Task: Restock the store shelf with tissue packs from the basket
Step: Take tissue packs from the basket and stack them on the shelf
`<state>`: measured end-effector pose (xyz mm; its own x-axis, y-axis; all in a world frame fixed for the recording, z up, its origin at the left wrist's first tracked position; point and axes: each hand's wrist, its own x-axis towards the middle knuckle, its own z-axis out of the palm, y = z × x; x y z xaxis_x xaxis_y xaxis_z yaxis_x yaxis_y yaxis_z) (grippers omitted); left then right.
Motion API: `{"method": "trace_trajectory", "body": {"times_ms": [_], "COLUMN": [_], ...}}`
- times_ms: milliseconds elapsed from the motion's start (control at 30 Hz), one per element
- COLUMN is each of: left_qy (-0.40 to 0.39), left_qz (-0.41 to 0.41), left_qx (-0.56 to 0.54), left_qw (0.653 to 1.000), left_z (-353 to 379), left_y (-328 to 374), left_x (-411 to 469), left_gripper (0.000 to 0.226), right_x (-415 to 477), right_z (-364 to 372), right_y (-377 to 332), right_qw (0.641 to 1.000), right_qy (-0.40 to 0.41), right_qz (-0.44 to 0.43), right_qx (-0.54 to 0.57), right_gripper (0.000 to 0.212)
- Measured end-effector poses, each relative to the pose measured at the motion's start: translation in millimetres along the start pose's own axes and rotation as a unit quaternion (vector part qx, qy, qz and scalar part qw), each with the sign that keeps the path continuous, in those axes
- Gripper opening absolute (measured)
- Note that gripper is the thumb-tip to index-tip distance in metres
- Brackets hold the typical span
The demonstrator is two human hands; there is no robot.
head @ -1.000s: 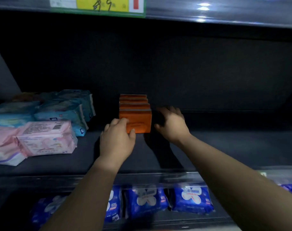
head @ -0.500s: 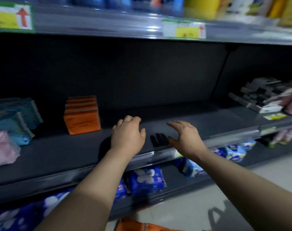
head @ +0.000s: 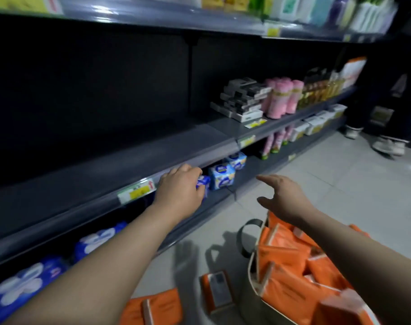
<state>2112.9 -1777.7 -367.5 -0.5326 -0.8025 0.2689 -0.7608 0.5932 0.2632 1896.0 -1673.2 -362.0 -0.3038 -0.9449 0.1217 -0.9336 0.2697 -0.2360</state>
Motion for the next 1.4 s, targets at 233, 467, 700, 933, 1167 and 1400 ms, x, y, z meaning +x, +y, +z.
{"method": "trace_trajectory", "body": {"times_ms": [233, 467, 700, 933, 1167, 1400], "left_qy": [-0.074, -0.146, -0.189, -0.213, -0.182, -0.127], "left_qz": [0.081, 0.159, 0.230, 0.256, 0.189, 0.118], "left_qx": [-0.008, -0.022, 0.037, 0.056, -0.082, -0.232], "left_qw": [0.994, 0.976, 0.954, 0.941, 0.961, 0.957], "left_z": [67, 136, 190, 215, 201, 164], "left_y": [110, 205, 255, 260, 253, 219], "left_x": [20, 47, 75, 78, 64, 46], "left_gripper": [0.038, 0.049, 0.051, 0.047, 0.041, 0.034], "right_x": [-46, -62, -75, -83, -95, -97], "right_z": [-19, -14, 1, 8, 11, 19], "right_y": [119, 203, 246, 269, 279, 275], "right_qw": [0.994, 0.974, 0.964, 0.959, 0.951, 0.945], "right_qy": [-0.029, -0.059, -0.053, -0.044, -0.048, -0.061], "right_qz": [0.101, 0.220, 0.259, 0.278, 0.303, 0.322], "right_qx": [-0.031, 0.015, 0.038, 0.046, 0.032, 0.023], "right_gripper": [0.063, 0.064, 0.057, 0.056, 0.051, 0.056]}}
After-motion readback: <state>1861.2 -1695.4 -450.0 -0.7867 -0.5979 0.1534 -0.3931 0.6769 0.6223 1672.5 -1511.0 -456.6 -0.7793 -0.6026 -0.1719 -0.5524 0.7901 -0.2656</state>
